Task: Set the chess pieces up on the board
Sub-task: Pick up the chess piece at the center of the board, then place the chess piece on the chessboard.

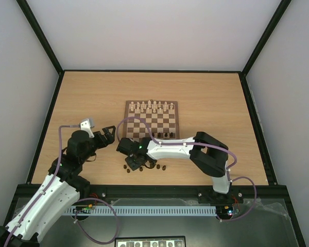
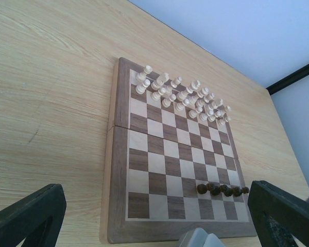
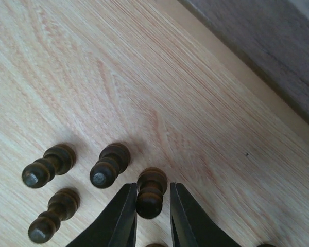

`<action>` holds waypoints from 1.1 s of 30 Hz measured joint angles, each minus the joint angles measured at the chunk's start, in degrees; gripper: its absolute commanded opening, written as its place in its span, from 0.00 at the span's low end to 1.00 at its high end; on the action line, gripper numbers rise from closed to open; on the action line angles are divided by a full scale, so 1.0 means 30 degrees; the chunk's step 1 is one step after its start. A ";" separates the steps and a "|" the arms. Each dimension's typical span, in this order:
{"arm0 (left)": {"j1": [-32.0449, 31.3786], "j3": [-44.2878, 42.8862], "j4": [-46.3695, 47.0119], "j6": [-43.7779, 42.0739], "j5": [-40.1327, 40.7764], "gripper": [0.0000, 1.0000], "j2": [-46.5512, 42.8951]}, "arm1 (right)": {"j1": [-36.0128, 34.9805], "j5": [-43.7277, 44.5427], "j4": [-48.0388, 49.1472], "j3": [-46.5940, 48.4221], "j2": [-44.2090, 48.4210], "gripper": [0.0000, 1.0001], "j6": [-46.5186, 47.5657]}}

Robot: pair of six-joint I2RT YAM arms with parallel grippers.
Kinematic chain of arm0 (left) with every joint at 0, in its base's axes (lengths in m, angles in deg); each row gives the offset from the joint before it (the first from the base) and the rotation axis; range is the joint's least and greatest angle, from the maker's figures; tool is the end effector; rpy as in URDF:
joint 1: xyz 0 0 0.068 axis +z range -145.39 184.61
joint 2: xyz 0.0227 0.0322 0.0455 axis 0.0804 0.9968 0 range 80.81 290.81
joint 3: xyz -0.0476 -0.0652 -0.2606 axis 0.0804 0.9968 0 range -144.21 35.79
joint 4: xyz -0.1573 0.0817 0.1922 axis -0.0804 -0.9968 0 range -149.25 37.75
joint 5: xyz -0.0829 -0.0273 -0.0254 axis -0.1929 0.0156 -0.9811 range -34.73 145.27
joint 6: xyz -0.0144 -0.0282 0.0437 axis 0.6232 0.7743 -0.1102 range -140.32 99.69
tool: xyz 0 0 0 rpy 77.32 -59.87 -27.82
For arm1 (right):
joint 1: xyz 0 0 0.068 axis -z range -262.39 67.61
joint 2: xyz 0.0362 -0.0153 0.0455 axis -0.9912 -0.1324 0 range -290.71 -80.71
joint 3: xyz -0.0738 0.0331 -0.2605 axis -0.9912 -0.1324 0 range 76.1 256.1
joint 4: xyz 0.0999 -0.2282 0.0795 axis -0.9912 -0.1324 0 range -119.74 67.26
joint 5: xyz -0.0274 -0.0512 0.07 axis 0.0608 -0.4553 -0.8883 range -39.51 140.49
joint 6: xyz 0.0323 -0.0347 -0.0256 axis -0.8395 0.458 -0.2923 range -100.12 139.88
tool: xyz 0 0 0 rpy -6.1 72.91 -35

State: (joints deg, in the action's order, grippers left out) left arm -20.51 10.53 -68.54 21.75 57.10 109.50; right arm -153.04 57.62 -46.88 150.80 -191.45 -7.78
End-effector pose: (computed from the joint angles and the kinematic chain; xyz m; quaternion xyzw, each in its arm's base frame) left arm 0.1271 -0.0583 0.2485 -0.1295 0.8074 -0.3075 0.4866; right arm 0.1371 0.3771 0.1699 -0.3385 0.9033 0.1549 0.2134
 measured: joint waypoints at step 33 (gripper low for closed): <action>0.0000 -0.0015 -0.0036 0.0000 0.0000 1.00 -0.0066 | 0.2565 0.2047 -0.1086 0.1166 0.1406 0.13 0.0583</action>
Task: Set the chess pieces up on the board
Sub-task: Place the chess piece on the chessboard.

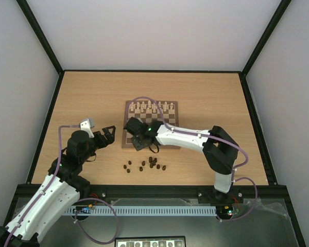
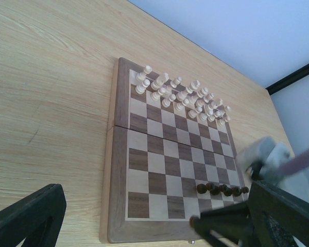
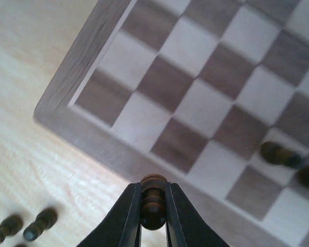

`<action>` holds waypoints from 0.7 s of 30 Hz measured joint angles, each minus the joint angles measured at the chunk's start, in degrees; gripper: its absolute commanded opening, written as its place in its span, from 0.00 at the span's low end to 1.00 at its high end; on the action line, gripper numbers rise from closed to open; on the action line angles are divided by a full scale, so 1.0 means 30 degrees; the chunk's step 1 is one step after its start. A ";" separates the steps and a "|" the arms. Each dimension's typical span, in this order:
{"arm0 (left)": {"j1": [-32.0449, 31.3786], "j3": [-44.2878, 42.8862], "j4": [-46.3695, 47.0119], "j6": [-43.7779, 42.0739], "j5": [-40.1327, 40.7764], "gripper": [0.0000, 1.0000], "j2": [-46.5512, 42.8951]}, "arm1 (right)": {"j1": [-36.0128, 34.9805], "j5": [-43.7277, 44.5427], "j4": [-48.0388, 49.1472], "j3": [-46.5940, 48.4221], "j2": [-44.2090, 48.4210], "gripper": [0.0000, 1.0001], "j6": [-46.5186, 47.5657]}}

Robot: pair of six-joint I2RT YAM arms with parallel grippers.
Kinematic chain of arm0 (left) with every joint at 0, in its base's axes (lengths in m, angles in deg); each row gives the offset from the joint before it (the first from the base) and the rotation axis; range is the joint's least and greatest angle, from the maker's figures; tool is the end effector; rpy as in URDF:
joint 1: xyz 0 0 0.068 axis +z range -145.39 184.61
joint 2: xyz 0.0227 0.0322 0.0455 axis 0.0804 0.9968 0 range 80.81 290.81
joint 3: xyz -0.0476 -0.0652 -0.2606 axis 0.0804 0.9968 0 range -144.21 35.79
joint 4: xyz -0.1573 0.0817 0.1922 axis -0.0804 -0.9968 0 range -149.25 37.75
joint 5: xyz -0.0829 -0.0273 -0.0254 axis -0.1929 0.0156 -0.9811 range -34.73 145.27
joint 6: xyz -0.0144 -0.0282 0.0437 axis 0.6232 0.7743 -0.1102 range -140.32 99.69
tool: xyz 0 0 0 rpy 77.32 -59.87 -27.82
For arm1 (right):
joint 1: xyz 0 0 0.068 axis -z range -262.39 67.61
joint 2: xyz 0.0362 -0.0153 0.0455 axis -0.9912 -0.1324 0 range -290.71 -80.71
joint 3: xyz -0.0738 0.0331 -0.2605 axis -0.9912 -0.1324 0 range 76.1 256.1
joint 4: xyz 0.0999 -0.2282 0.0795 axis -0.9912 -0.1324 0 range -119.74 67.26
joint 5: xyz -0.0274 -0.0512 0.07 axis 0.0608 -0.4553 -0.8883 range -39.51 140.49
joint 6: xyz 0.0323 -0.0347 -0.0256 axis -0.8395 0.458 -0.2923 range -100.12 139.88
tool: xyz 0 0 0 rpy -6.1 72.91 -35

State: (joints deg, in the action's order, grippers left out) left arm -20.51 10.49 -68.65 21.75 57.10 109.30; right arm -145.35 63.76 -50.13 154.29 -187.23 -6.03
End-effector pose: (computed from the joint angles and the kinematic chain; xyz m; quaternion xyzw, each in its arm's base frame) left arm 0.1266 -0.0580 0.2489 -0.1295 0.8068 -0.3080 0.4873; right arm 0.1893 0.3528 0.2134 -0.2693 0.9108 0.1260 0.2863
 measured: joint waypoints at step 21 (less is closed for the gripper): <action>0.0000 -0.0007 -0.0291 -0.0007 0.0000 1.00 0.0022 | 0.3126 0.0168 -0.0262 0.0670 -0.0925 0.13 0.1027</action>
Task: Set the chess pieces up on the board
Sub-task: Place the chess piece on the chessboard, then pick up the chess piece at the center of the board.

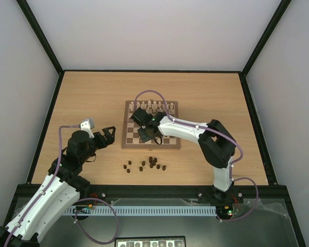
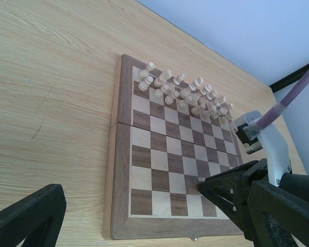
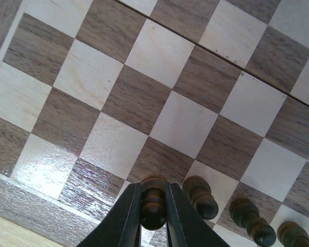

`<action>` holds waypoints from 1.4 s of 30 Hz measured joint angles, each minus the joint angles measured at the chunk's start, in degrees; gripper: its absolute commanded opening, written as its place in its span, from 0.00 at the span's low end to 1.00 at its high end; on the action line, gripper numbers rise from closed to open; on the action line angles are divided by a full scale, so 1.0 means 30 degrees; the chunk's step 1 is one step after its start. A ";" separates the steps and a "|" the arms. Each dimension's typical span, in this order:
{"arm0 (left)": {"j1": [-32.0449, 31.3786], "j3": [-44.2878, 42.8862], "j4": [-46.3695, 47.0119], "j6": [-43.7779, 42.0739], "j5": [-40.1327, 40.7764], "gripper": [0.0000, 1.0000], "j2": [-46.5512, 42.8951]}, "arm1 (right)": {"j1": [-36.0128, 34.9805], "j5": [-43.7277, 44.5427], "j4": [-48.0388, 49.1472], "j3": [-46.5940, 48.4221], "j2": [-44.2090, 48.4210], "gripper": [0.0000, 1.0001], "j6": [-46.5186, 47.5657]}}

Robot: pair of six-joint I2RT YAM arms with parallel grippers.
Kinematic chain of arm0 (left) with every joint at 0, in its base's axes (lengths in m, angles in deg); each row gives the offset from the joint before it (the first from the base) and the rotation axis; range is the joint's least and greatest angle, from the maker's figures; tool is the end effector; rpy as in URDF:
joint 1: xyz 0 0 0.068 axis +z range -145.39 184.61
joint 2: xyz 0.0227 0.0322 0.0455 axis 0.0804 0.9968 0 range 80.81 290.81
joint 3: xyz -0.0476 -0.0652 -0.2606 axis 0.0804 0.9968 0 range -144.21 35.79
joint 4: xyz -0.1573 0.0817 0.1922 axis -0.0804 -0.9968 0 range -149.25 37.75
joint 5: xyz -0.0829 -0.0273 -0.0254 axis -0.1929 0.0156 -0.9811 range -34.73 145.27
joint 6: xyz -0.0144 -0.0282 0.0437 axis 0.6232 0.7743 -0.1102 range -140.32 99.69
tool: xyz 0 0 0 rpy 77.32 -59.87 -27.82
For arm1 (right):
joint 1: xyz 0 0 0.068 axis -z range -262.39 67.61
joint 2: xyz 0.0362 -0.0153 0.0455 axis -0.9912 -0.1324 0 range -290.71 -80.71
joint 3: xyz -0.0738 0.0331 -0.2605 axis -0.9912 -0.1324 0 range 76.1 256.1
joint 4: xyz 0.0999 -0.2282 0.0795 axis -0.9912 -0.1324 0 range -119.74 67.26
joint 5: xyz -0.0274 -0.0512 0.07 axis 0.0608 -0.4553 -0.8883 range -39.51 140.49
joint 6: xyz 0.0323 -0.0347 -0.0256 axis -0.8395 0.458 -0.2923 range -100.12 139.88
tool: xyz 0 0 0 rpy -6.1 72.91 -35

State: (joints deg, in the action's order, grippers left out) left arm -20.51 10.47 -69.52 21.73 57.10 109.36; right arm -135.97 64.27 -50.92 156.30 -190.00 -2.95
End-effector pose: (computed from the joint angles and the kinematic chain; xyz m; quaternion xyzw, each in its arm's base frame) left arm 0.1262 -0.0579 0.2474 -0.1299 0.8113 -0.3043 0.4820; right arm 0.2497 0.3242 0.2047 -0.2200 0.9274 0.0825 0.2910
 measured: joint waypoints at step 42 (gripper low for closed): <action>0.0000 -0.1035 -0.0561 0.0066 0.0036 1.00 -0.0882 | -0.3614 -0.1989 0.0299 -0.0080 0.2412 0.51 0.0248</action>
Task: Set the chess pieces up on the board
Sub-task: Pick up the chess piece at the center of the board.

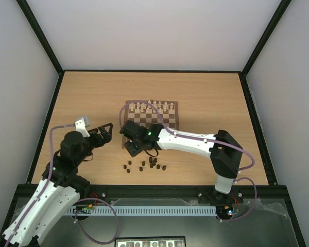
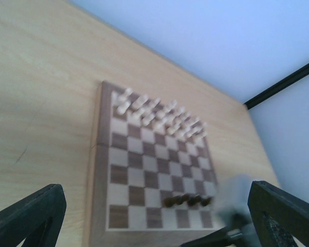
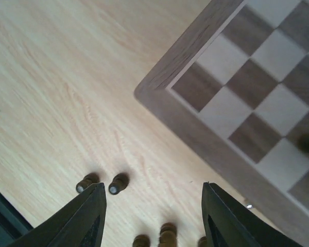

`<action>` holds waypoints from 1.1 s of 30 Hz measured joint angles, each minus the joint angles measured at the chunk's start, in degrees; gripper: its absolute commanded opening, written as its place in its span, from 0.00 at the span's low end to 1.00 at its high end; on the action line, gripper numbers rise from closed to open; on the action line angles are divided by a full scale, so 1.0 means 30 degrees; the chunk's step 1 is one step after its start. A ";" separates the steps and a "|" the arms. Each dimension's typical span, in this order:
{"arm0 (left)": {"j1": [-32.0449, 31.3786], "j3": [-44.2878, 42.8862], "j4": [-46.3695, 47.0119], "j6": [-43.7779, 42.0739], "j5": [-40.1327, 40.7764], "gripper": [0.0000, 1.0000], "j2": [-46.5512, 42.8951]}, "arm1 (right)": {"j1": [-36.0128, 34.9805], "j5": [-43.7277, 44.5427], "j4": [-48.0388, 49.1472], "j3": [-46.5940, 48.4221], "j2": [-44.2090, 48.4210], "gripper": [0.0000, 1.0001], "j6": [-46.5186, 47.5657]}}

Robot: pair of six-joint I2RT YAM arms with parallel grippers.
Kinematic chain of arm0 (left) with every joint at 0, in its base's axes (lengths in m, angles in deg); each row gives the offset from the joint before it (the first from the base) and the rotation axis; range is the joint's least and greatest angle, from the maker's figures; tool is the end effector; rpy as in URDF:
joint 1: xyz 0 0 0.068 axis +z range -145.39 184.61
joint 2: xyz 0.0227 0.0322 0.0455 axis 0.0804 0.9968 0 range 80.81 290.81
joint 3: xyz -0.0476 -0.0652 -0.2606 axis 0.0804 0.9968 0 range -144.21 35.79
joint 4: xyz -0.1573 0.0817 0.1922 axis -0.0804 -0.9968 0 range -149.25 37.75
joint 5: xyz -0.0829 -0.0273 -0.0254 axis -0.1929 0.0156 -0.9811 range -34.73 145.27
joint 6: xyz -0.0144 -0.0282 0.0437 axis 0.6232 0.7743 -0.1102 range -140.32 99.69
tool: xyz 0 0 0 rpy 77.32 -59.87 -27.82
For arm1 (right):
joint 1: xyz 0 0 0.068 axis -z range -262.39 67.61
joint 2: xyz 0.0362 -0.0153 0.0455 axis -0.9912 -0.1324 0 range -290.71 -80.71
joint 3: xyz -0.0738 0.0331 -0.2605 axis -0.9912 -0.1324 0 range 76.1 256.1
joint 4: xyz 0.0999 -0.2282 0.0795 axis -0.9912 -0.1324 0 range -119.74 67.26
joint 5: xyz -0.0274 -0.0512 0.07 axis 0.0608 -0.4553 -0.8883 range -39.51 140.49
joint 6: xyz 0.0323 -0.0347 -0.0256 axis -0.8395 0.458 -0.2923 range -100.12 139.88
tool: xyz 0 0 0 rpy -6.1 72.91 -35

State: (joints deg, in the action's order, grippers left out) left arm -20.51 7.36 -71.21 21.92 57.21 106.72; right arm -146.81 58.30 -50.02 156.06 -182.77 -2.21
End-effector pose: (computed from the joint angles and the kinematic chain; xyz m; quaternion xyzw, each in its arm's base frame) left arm 0.1181 -0.0540 0.2685 -0.1292 0.7904 -0.3206 0.5057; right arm 0.1753 0.3549 0.2522 -0.3158 0.8811 0.1907 0.2960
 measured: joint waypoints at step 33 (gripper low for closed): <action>0.0000 -0.2805 -0.2929 0.0007 -0.0335 1.00 -0.3242 | -0.2310 -0.0423 0.0182 0.0976 -0.4473 0.26 -0.1013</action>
State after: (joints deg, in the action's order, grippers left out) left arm -20.51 -1.05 -79.99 21.95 56.20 96.99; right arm -153.74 57.03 -49.48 158.99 -196.19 -5.25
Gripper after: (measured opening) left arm 0.995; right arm 0.291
